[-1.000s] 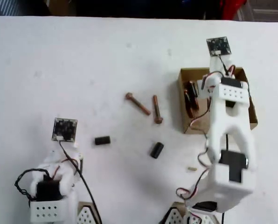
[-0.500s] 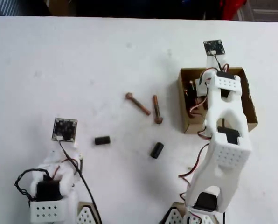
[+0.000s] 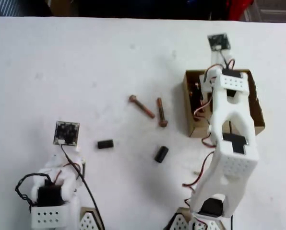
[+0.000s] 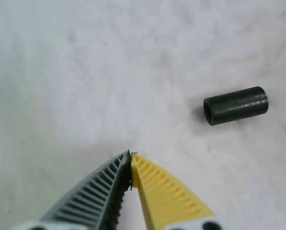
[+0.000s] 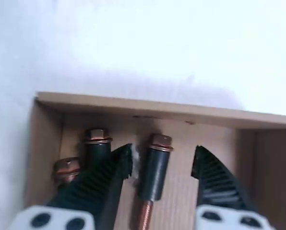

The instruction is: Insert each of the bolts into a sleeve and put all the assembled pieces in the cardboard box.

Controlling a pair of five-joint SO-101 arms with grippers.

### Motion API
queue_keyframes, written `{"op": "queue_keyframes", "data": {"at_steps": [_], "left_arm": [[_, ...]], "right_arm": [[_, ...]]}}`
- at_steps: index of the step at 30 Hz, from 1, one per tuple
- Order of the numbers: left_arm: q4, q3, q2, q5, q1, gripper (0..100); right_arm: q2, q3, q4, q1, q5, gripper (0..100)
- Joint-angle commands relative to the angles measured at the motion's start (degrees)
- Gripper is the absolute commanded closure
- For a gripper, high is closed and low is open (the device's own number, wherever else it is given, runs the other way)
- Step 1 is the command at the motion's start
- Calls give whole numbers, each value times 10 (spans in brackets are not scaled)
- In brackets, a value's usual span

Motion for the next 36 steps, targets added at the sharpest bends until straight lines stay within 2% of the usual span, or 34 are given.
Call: {"op": "queue_keyframes", "data": {"at_steps": [1, 12, 26, 30, 36], "left_arm": [[3, 0, -1, -6, 0, 977], [3, 0, -1, -6, 0, 977], [3, 0, -1, -6, 0, 977], [3, 0, -1, -6, 0, 977], [3, 0, -1, -6, 0, 977]], "right_arm": [[-102, -27, 51, -18, -5, 844], [-292, -25, 273, -100, -6, 850], [-557, -25, 480, -202, -6, 850], [-623, 21, 487, -217, -6, 850], [-734, 169, 457, -246, -6, 850]]}}
